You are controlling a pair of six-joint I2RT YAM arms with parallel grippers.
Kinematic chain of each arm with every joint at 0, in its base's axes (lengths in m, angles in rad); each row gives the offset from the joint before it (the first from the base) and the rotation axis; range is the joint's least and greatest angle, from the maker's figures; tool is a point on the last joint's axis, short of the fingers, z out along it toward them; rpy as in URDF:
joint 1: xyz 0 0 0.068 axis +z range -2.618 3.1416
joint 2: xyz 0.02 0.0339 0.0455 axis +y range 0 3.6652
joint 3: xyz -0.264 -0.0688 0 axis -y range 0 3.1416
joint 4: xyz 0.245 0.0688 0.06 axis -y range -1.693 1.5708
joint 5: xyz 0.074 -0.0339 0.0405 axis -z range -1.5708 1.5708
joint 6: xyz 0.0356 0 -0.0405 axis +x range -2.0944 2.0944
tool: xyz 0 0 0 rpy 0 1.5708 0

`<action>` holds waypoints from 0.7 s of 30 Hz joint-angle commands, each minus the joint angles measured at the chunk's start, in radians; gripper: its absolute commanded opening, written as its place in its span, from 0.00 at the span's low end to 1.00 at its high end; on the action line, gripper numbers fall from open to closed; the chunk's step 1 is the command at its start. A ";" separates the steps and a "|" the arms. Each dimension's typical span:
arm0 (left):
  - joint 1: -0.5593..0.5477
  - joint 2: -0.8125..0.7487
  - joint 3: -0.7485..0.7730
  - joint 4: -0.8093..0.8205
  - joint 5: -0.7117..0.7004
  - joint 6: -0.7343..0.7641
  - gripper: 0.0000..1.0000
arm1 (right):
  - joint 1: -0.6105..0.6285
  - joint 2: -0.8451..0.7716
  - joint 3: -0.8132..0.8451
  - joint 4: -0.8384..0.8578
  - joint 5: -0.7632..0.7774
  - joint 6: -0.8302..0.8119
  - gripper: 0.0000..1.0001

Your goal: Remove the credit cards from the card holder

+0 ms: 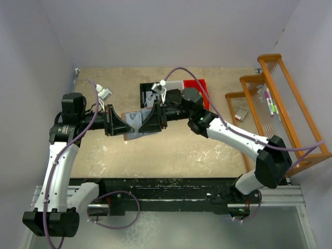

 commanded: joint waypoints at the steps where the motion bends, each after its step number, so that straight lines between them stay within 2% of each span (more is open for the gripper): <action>1: 0.001 -0.014 0.055 0.049 0.090 -0.006 0.00 | 0.026 0.021 0.048 0.103 -0.030 0.039 0.37; 6: 0.001 -0.012 0.056 0.045 0.109 -0.004 0.00 | 0.029 0.013 0.009 0.232 -0.084 0.119 0.21; 9: 0.001 -0.013 0.058 0.044 0.131 -0.005 0.02 | 0.028 0.000 -0.015 0.298 -0.120 0.170 0.16; 11: 0.001 -0.014 0.060 0.045 0.148 -0.007 0.03 | 0.027 -0.007 -0.023 0.334 -0.128 0.188 0.17; 14: 0.001 -0.017 0.061 0.057 0.172 -0.022 0.03 | 0.021 -0.014 -0.023 0.352 -0.135 0.201 0.25; 21: 0.001 -0.025 0.064 0.069 0.206 -0.038 0.02 | -0.011 -0.008 -0.050 0.517 -0.105 0.337 0.25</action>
